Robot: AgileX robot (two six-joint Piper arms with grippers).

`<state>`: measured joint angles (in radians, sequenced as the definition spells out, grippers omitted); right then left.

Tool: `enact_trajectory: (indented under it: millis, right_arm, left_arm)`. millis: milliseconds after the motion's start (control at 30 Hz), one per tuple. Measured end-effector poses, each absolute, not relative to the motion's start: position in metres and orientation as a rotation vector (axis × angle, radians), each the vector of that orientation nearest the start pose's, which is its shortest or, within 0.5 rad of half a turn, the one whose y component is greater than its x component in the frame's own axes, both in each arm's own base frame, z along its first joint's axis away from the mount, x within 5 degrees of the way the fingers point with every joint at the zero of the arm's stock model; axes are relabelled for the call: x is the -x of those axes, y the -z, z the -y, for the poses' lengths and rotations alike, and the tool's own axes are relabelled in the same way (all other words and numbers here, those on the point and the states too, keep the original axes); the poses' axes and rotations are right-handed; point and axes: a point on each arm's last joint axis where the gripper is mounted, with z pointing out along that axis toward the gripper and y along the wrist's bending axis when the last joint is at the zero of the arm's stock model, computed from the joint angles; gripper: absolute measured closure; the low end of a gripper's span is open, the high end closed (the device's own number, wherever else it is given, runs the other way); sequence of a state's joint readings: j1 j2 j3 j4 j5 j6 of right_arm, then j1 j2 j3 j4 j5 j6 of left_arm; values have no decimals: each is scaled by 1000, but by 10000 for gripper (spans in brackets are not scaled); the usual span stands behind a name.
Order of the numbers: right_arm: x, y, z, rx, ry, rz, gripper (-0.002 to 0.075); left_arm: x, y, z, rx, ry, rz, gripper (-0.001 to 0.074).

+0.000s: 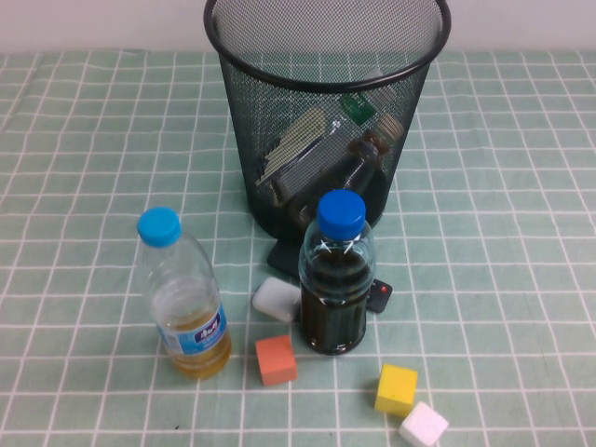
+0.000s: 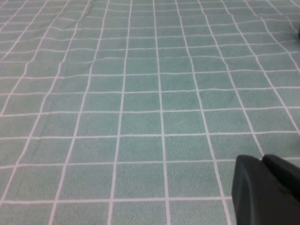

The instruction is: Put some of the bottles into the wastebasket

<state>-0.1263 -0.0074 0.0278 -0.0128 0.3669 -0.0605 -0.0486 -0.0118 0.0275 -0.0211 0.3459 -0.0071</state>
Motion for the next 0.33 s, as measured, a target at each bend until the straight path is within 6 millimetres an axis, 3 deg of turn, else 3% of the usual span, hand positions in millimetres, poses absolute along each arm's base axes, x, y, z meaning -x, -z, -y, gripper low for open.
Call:
enact_trajectory:
  millis: [333]
  right_arm:
    - [-52,-171,7,-54,141,-1873,734]
  left_arm:
    - [-53,-173,3,-26,56,-1849,740]
